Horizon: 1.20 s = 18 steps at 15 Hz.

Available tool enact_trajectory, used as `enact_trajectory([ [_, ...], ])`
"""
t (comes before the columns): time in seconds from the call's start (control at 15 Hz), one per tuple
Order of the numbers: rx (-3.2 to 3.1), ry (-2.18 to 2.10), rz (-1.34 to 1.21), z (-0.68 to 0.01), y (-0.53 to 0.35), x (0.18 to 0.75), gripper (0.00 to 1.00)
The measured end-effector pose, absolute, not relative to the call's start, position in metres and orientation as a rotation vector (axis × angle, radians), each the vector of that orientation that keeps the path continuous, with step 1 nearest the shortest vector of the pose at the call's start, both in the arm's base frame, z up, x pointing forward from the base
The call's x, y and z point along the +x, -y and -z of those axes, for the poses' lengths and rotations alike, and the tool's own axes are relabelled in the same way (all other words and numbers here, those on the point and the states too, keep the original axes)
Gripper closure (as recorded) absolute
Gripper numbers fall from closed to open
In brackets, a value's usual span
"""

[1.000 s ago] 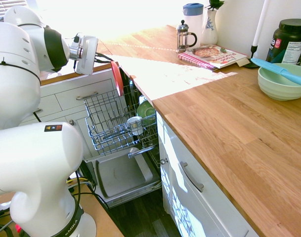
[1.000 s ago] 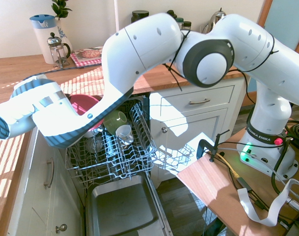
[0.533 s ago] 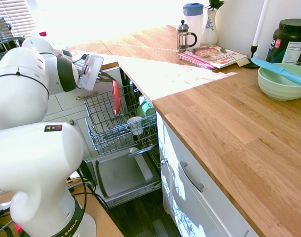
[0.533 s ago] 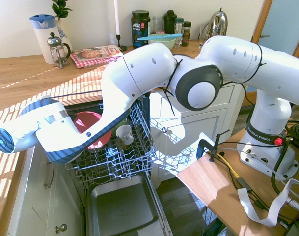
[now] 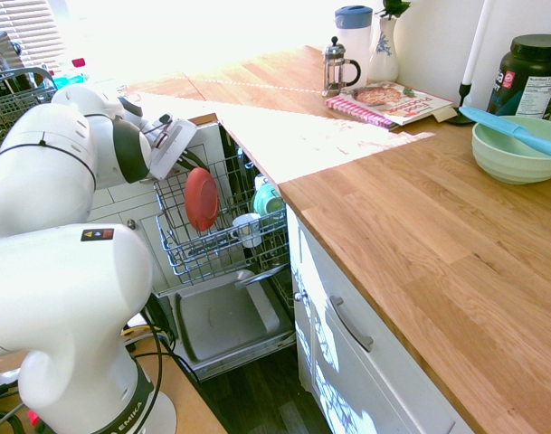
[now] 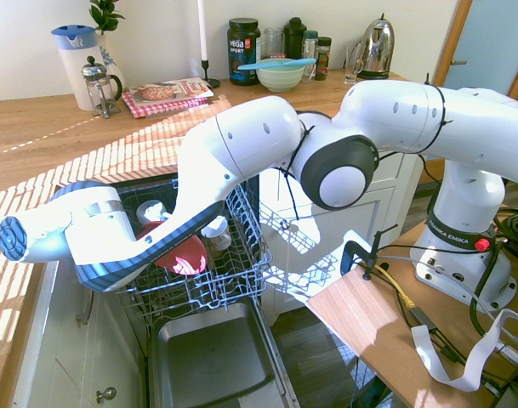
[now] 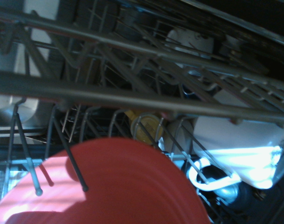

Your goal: Put the plate in the dishwasher

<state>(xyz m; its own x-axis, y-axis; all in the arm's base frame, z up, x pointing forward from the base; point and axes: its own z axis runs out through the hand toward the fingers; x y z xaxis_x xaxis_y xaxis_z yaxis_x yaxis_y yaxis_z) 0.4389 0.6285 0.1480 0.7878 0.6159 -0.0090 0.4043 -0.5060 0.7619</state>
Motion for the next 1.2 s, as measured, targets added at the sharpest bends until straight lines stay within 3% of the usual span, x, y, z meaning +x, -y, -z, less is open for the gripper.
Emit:
enact_trajectory([
  [0.47,2.288,-0.837,-0.220,-0.168,-0.628,0.452,0.00],
  [1.2,2.522,-0.851,-0.068,-0.283,-0.621,0.467,0.00],
])
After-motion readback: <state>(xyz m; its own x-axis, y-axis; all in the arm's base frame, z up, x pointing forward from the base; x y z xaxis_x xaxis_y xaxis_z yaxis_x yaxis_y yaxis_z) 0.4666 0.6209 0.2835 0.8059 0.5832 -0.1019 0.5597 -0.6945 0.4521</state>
